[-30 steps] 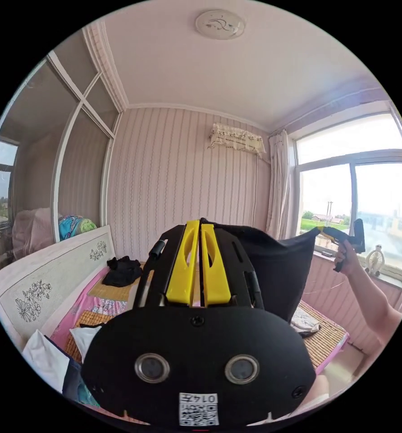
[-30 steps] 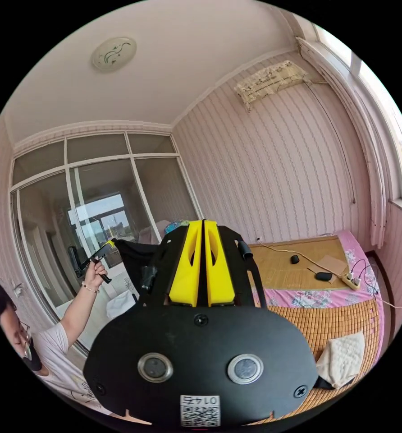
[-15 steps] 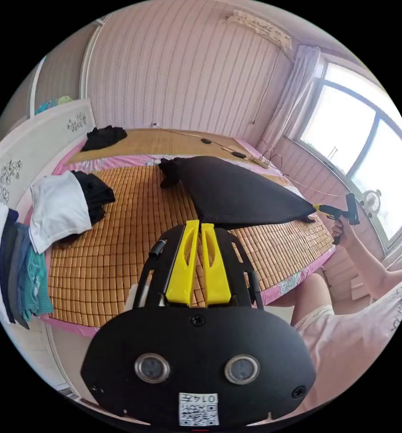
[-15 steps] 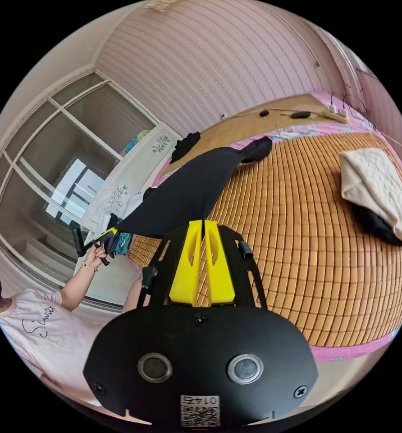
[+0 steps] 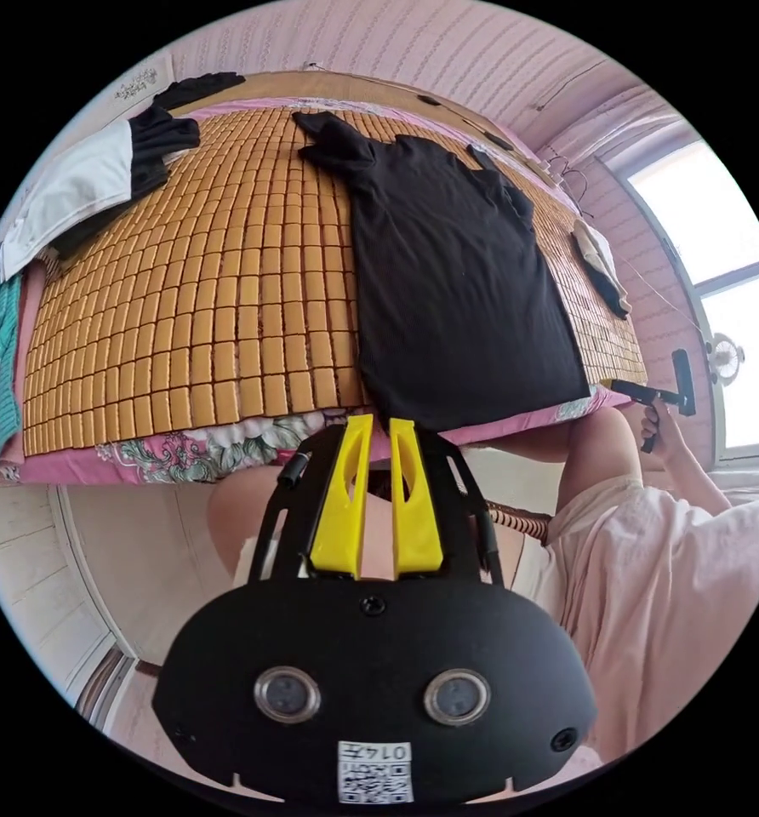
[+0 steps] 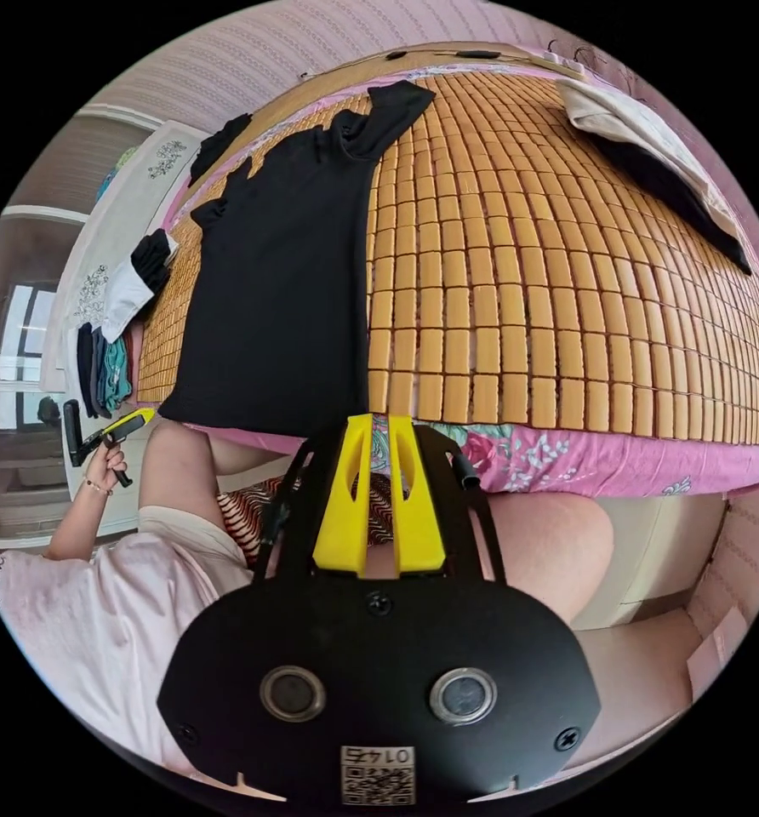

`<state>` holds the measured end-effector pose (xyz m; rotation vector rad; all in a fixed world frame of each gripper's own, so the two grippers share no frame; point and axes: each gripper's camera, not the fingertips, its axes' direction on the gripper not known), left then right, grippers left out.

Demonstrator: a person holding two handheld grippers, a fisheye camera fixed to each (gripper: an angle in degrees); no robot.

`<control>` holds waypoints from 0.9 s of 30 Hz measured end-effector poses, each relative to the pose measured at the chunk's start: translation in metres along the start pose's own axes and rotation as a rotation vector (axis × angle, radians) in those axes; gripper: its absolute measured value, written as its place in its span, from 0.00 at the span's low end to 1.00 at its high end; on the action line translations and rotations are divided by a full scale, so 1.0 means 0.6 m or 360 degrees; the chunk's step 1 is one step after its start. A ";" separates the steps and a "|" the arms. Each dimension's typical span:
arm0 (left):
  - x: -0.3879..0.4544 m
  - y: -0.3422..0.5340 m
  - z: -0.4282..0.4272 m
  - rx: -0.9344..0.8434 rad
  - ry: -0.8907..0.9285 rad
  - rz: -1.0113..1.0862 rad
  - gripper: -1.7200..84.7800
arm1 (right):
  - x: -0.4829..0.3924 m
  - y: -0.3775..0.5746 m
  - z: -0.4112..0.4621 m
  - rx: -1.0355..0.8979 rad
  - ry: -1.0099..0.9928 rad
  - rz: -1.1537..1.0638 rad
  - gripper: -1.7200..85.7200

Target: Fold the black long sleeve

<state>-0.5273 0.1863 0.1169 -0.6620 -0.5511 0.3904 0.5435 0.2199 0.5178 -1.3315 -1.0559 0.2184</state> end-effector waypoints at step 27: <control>-0.026 -0.154 0.117 -0.0249 -0.0287 0.0016 0.02 | -0.107 -0.025 0.041 -0.0190 0.0123 -0.0137 0.04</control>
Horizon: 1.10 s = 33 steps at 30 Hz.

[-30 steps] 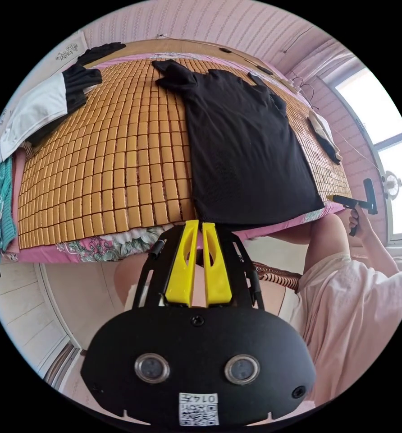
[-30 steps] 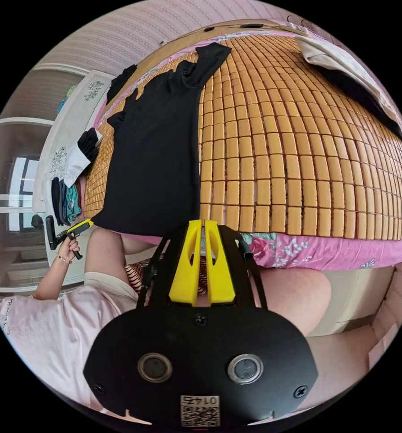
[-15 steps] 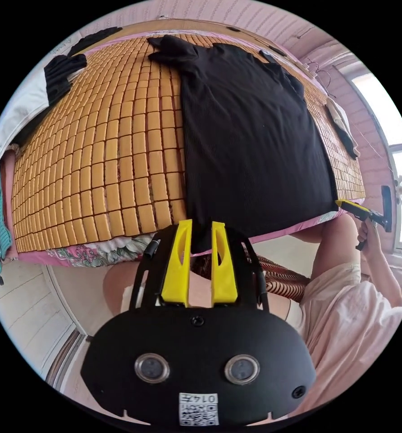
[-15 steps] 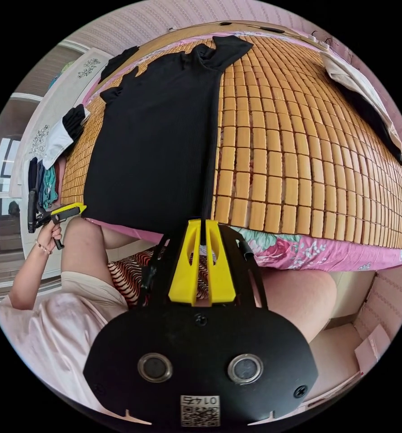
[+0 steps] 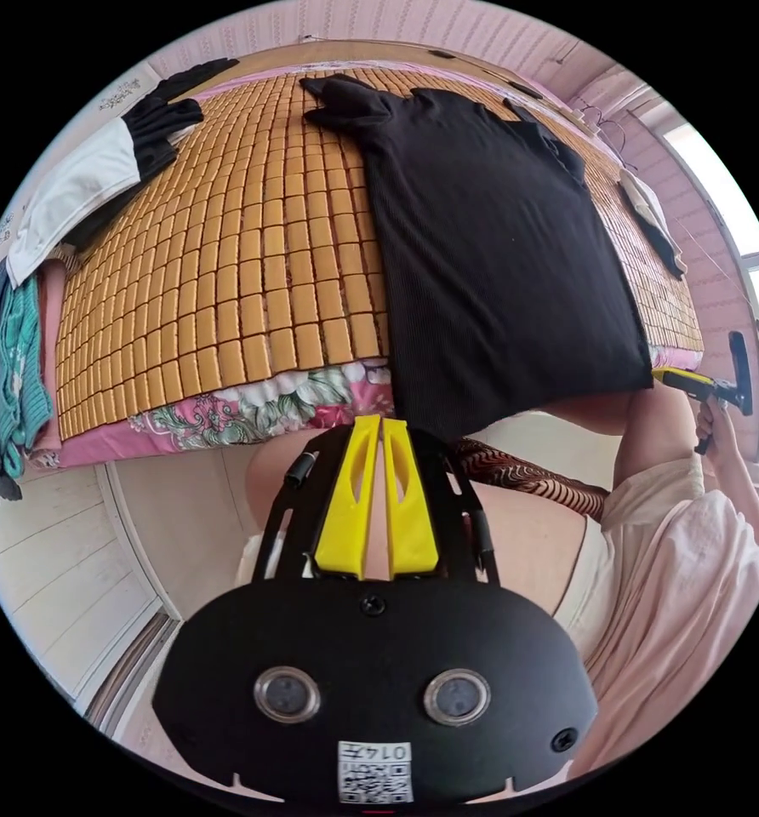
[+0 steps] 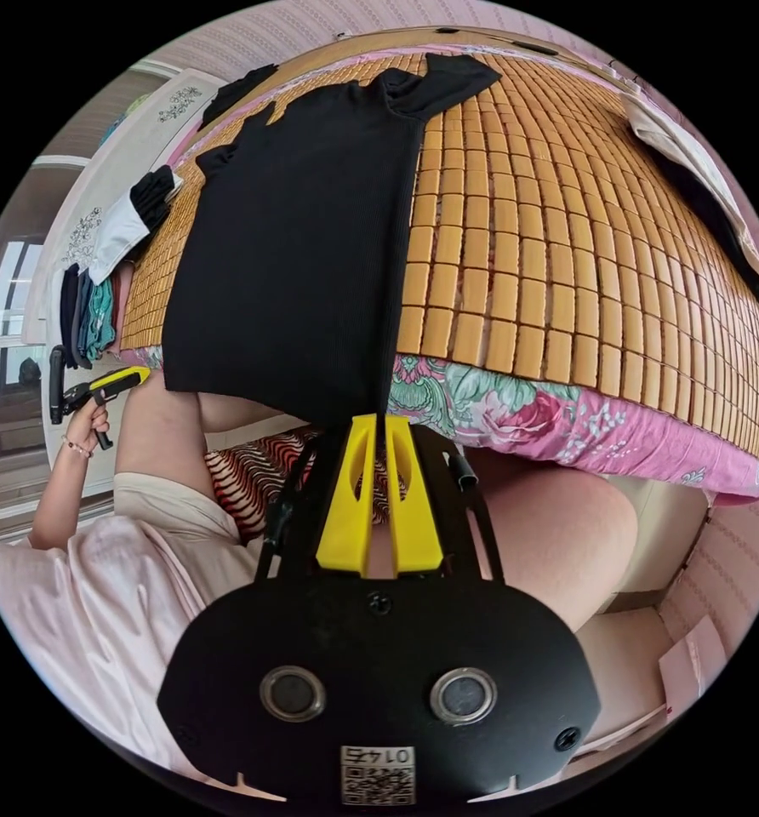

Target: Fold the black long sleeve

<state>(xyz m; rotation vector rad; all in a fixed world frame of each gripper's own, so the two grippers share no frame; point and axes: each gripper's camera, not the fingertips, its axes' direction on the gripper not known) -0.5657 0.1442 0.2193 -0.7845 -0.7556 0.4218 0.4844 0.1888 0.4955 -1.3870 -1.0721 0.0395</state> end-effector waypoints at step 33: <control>0.313 -0.727 0.062 0.0407 0.0522 0.0753 0.03 | 0.136 -0.244 -0.246 0.0609 0.0372 0.0283 0.04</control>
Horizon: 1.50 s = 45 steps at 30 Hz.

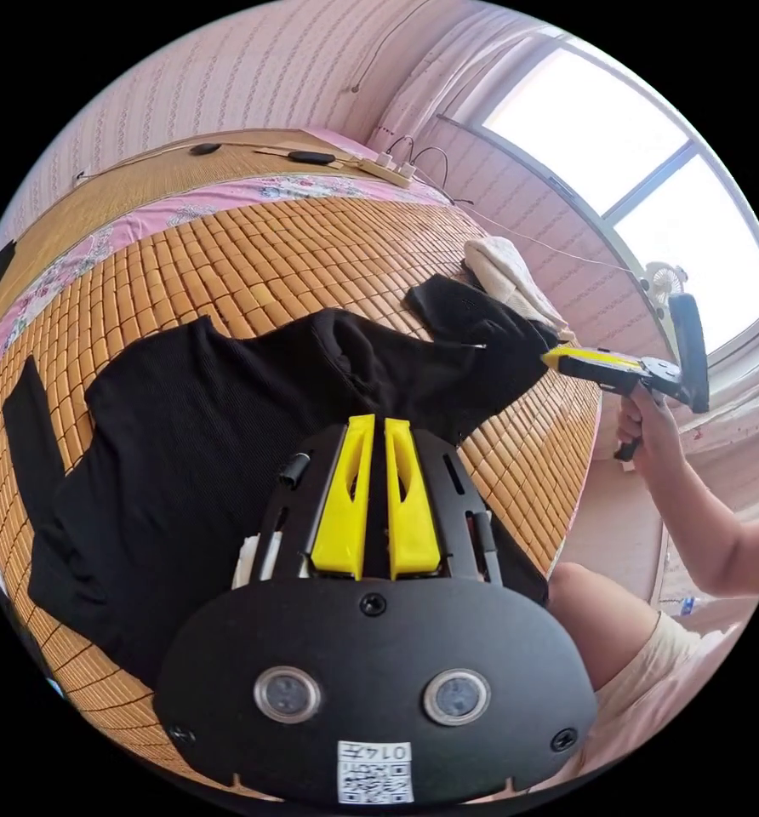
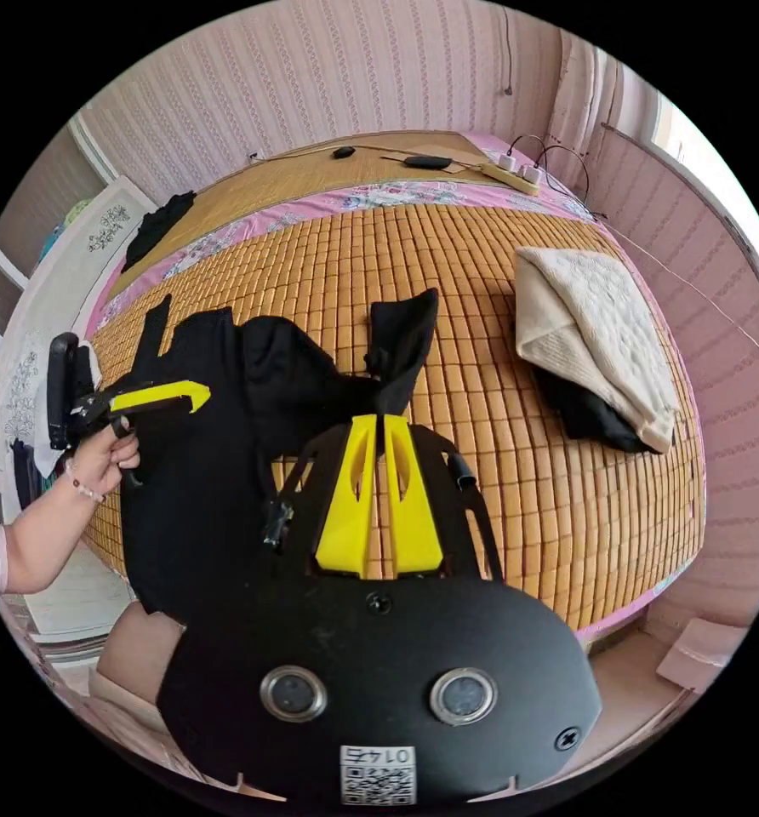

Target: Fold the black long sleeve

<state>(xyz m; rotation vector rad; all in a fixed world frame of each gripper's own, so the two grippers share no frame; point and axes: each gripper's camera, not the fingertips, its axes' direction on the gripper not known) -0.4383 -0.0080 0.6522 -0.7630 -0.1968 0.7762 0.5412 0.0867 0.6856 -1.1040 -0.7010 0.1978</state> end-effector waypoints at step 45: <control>0.082 -0.247 0.251 -0.0487 -0.0236 0.0324 0.08 | 0.252 0.295 -0.009 -0.0453 -0.0263 0.0734 0.17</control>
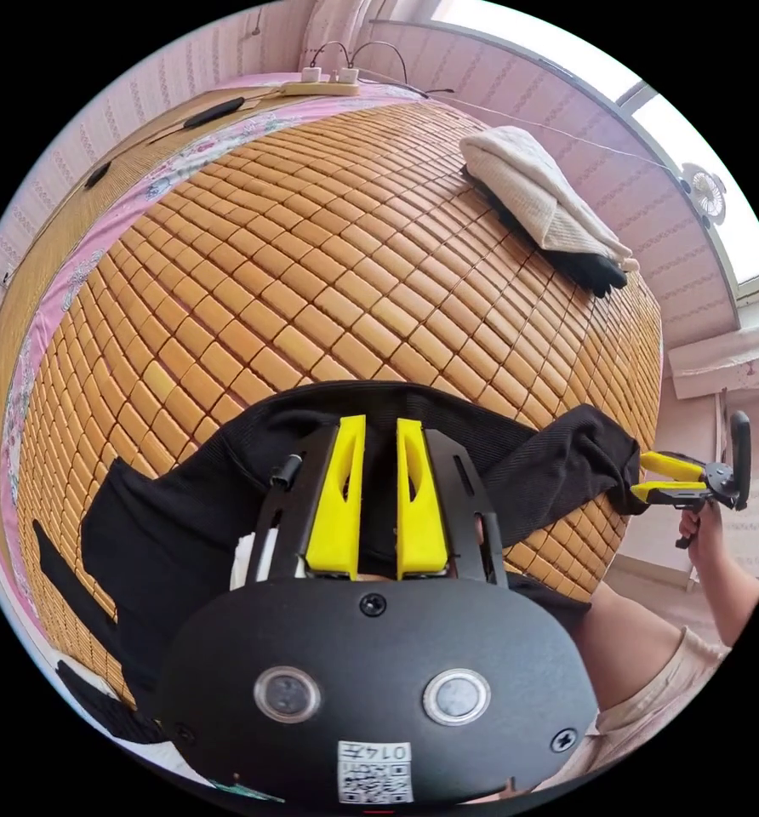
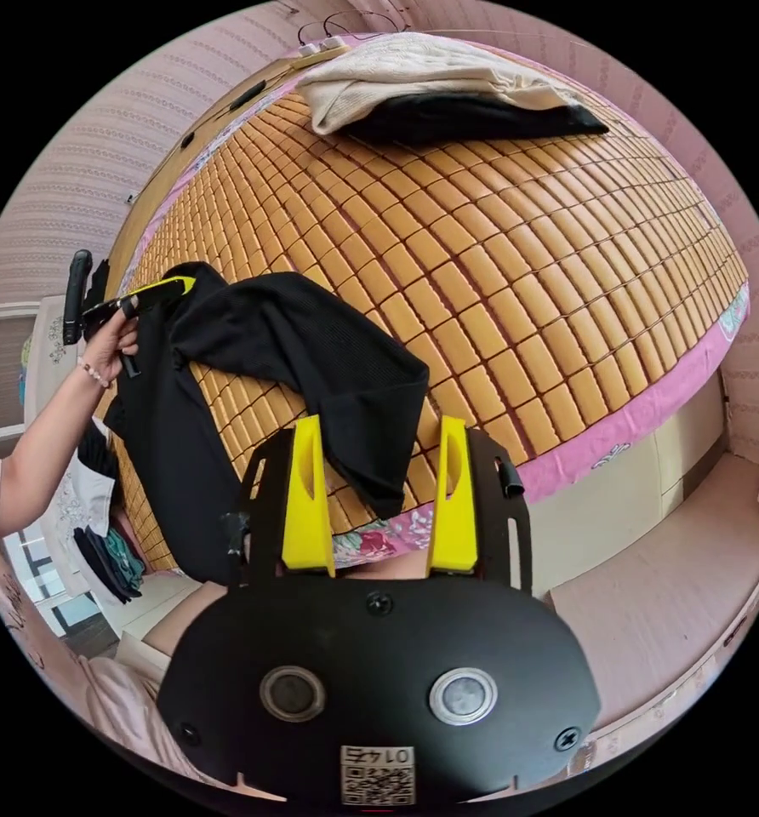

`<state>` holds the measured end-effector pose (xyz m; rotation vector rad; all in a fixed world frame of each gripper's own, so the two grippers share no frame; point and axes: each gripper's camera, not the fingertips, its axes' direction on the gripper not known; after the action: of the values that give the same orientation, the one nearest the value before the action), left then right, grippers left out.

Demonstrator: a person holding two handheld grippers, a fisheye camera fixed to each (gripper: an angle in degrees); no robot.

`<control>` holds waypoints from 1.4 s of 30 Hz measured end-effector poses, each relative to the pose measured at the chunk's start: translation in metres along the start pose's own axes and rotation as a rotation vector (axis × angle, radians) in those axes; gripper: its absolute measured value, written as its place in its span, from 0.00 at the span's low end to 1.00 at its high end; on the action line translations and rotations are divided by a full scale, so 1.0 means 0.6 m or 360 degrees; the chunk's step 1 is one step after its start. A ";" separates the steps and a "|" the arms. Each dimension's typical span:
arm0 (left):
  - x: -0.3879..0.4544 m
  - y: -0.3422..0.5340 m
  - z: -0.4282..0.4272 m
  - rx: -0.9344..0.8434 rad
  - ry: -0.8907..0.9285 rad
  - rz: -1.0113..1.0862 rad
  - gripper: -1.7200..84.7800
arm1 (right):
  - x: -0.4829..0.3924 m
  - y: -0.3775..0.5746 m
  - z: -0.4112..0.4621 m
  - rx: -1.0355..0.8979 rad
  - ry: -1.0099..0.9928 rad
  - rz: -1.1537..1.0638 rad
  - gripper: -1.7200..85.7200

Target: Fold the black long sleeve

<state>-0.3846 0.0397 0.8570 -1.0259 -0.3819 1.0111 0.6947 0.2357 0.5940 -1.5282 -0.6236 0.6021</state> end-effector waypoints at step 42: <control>-0.056 0.545 -0.239 0.0502 -0.0052 -0.0826 0.01 | -0.282 -0.178 0.056 0.0325 0.0285 -0.0307 0.02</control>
<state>-0.4720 -0.0176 0.5140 -0.5804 -0.4682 0.5932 0.5477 0.1448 0.6999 -1.2970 -0.5468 0.3655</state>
